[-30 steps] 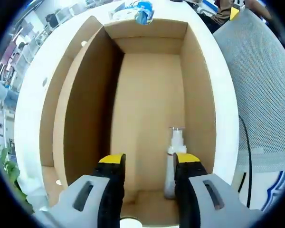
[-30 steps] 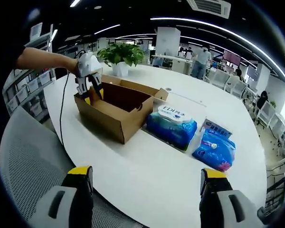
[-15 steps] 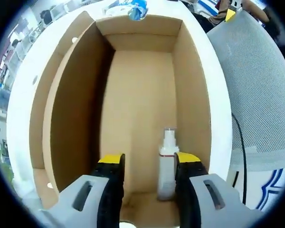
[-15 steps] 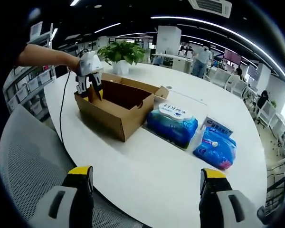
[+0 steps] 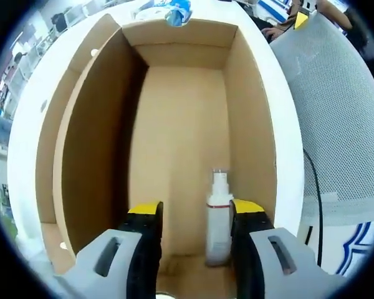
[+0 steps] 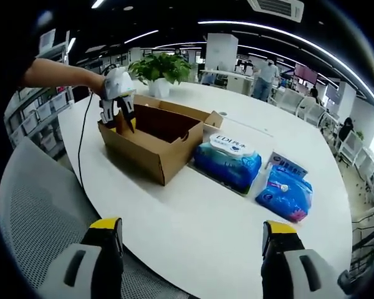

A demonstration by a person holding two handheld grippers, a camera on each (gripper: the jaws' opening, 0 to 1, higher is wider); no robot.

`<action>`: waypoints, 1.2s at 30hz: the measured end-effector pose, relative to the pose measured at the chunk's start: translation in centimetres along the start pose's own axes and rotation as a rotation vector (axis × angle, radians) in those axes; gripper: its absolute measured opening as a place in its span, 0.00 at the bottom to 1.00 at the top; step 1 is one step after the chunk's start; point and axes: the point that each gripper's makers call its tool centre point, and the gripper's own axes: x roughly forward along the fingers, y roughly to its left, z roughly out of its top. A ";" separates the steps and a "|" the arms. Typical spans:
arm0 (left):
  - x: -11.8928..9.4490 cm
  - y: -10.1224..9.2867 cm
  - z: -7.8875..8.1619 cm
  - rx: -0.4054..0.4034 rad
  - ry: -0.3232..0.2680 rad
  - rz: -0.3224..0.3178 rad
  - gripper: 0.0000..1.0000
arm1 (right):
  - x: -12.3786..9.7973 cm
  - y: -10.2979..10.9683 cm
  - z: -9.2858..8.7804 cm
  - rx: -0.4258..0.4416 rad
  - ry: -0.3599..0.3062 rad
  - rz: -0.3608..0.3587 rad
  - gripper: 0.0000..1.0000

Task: Operate the shoe box by opening the lid, removing the specified soft item, and placing it in the target area until the item is outside and the box remains undamaged.

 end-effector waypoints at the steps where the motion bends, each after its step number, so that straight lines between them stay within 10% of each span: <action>1: 0.0 0.1 -0.1 -0.002 -0.003 0.003 0.42 | 0.0 0.0 0.0 0.000 -0.002 0.001 0.92; 36: 0.2 -0.6 1.2 -0.020 -0.031 -0.006 0.44 | 0.2 0.0 -0.3 -0.005 0.012 -0.003 0.92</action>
